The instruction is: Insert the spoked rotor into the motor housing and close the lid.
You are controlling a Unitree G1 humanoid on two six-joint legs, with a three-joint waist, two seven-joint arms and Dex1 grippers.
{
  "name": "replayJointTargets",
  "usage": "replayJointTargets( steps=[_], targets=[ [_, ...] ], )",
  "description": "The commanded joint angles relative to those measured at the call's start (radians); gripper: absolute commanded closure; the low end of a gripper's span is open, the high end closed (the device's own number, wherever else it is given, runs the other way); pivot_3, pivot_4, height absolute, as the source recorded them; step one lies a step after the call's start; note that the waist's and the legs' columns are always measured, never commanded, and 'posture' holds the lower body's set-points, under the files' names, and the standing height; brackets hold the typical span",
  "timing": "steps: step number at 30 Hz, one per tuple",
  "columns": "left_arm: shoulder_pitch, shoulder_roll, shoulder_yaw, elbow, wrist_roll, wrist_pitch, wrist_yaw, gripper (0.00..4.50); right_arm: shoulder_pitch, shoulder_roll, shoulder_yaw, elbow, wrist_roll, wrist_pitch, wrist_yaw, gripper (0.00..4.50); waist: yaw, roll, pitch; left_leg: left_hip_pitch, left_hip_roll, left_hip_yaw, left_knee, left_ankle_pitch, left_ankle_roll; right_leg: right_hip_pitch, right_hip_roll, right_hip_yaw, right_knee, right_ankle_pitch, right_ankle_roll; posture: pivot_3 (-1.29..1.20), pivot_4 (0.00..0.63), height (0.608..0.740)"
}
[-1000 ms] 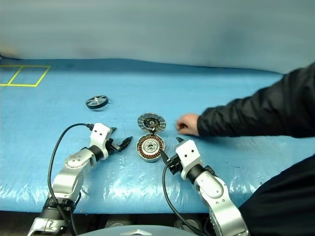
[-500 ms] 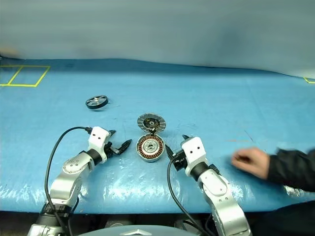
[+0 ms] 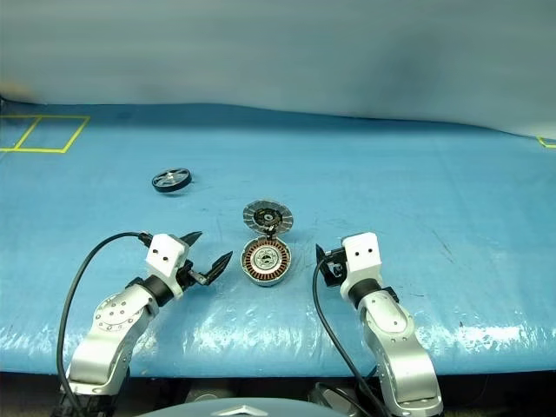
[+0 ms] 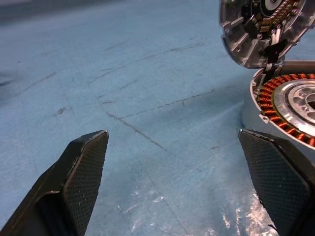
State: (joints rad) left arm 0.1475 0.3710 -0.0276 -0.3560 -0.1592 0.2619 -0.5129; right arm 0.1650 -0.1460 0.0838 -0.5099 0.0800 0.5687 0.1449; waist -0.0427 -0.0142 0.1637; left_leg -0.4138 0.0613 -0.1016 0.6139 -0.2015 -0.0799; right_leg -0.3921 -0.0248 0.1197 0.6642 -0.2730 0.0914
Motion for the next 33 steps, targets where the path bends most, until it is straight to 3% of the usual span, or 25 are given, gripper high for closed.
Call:
replayJointTargets(
  steps=[1,14,17,25,28,33],
  targets=[
    [0.01,0.013,-0.029,-0.096,-0.023,0.016,-0.027,0.0,-0.01,0.011,-0.007,0.031,-0.022,-0.046,-0.026,0.68,0.0,0.0,0.0,0.0,0.0,0.0,0.0,0.0,0.0,0.0,0.0,0.0,0.0,0.0,0.0,0.0,0.15,0.74],
    [0.064,0.069,-0.198,-0.132,0.008,-0.041,-0.124,0.0,0.059,0.018,-0.001,0.185,-0.037,-0.091,-0.029,0.68,-0.006,0.0,-0.001,0.001,0.0,0.0,0.0,0.0,0.0,0.0,0.0,0.0,0.0,-0.001,-0.001,0.0,0.15,0.74],
    [0.067,0.071,-0.21,-0.133,-0.002,-0.039,-0.129,0.0,0.065,0.007,0.001,0.208,-0.053,-0.104,-0.037,1.22,-0.006,-0.001,-0.002,0.001,0.0,0.0,0.0,0.0,0.0,0.001,0.0,0.0,0.0,-0.001,-0.001,0.0,0.15,0.74],
    [0.069,0.068,-0.207,-0.129,0.01,-0.05,-0.109,0.0,0.079,0.001,0.0,0.213,-0.049,-0.113,-0.037,3.8,-0.002,-0.002,-0.01,0.003,0.0,0.0,0.001,0.0,0.0,0.0,0.0,0.0,0.0,-0.001,-0.002,0.0,0.15,0.74],
    [0.069,0.07,-0.202,-0.127,0.017,-0.052,-0.098,0.0,0.101,-0.032,0.02,0.168,-0.061,-0.089,-0.016,3.84,0.002,-0.001,-0.011,0.003,0.0,0.0,0.001,0.0,0.0,0.0,0.0,0.0,0.0,-0.001,-0.002,0.0,0.15,0.74],
    [0.068,0.075,-0.185,-0.12,0.021,-0.049,-0.087,0.0,0.099,-0.198,0.11,-0.033,-0.043,-0.02,0.151,3.84,0.004,0.0,-0.011,0.002,0.0,0.001,0.0,0.0,0.0,0.001,0.0,0.0,0.0,-0.001,-0.002,0.0,0.15,0.74]
  ],
)
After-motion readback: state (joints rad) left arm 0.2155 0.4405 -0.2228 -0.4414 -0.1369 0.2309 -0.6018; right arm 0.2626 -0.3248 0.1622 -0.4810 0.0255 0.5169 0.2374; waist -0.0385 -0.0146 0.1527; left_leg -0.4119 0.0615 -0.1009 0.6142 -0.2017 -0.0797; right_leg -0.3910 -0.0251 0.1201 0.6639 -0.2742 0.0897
